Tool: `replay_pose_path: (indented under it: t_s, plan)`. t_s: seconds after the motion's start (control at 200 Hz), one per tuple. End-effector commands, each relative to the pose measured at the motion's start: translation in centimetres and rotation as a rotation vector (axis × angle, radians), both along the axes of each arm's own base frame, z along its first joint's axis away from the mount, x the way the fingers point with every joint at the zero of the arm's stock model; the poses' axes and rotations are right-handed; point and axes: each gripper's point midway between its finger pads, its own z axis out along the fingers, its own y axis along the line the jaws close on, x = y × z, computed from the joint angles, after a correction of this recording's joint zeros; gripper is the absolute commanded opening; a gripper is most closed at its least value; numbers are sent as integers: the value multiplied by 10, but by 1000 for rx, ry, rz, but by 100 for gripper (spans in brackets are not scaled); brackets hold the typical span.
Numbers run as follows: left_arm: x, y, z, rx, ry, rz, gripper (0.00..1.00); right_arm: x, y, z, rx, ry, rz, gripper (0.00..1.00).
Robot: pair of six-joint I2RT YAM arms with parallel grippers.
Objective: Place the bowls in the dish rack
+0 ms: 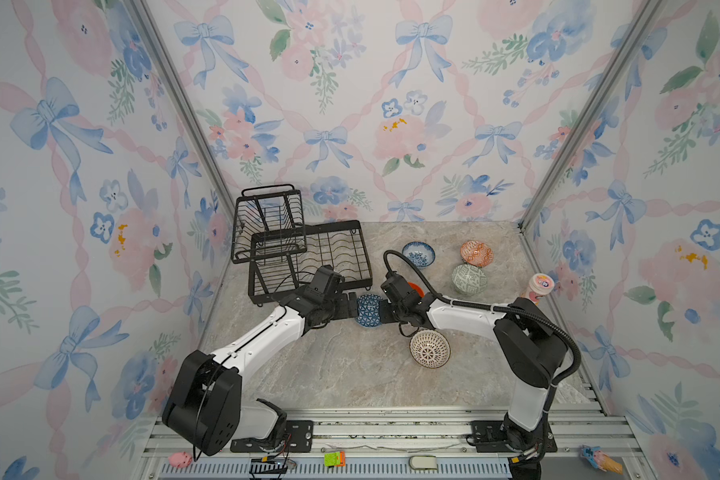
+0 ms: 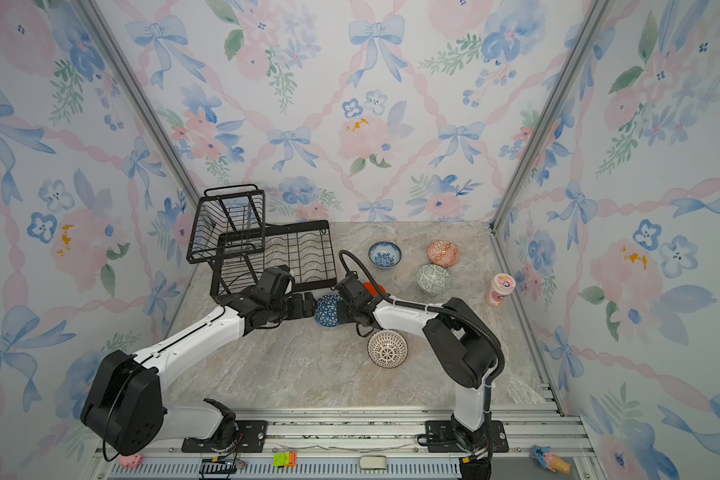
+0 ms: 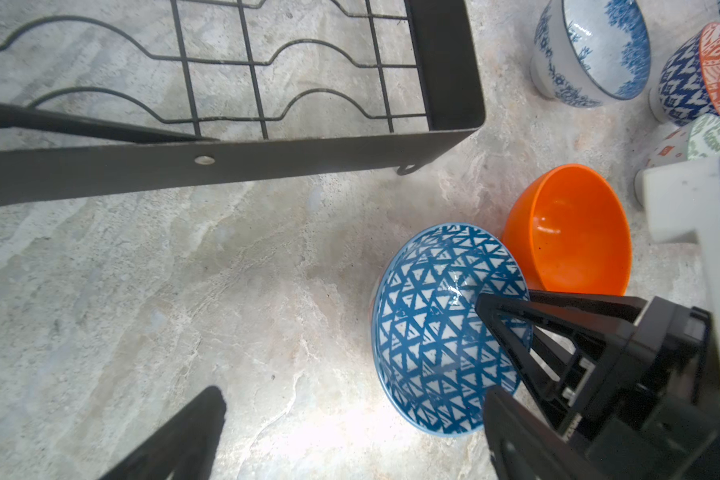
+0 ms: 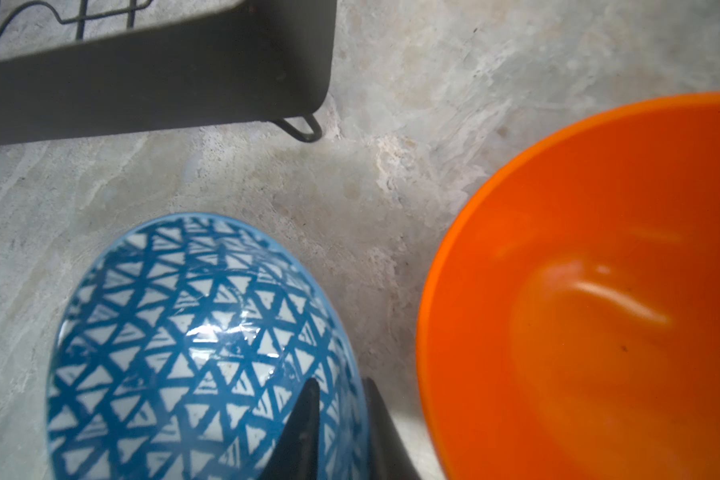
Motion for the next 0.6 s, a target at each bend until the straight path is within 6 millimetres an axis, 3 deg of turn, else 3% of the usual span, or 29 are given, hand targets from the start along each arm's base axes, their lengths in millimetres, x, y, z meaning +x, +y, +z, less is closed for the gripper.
replay_pose_path:
  t_s: [0.0,0.36,0.595]
  plan:
    - [7,-4,21,-50,-46,14,98,9,1,10,-48,-55,-10,14]
    - [41,-36,92,-203,-143,-24,98,34,-9,79,-82,-382,-56,1]
    - [60,-51,100,-241,-131,-25,98,38,-13,120,-40,-588,-66,0]
